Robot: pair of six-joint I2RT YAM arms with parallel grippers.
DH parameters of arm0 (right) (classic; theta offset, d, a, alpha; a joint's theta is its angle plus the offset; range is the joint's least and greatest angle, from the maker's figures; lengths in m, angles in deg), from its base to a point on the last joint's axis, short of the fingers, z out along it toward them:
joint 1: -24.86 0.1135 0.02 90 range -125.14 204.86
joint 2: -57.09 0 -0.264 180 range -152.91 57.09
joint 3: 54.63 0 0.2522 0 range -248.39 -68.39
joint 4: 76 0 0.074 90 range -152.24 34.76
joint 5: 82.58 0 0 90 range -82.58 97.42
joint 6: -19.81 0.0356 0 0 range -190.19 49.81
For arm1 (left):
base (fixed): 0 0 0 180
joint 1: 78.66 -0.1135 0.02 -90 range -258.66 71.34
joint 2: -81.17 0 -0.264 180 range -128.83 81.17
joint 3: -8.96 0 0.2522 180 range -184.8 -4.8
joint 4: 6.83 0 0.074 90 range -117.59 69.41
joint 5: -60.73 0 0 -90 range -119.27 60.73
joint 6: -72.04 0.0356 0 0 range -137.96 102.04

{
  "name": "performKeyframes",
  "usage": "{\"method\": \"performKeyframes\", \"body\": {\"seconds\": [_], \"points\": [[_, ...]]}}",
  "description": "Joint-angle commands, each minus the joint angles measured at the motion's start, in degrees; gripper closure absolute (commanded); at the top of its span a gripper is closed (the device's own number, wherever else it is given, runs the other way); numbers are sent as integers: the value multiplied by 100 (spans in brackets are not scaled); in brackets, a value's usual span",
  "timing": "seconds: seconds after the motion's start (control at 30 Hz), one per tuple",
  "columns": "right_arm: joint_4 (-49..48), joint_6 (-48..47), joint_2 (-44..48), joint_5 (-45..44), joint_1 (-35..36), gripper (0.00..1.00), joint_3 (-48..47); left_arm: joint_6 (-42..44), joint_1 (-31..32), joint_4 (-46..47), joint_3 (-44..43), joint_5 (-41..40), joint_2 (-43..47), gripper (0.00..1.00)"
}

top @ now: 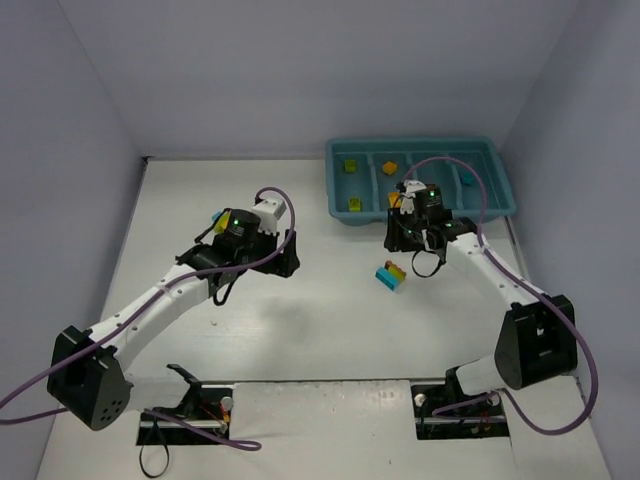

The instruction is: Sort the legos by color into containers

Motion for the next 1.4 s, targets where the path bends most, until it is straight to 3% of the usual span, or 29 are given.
{"method": "performKeyframes", "body": {"seconds": [0.0,0.3,0.77,1.37], "points": [[220,-247,-283,32,75,66,-50,-53,62,93,-290,107,139,23],[308,-423,-1144,-266,251,59,-269,-45,150,66,-264,195,174,23],[238,-599,-1347,-662,269,71,-454,-1,177,75,-53,283,341,23],[194,-678,-1970,-618,339,73,-463,114,177,128,-35,354,332,23]]}}
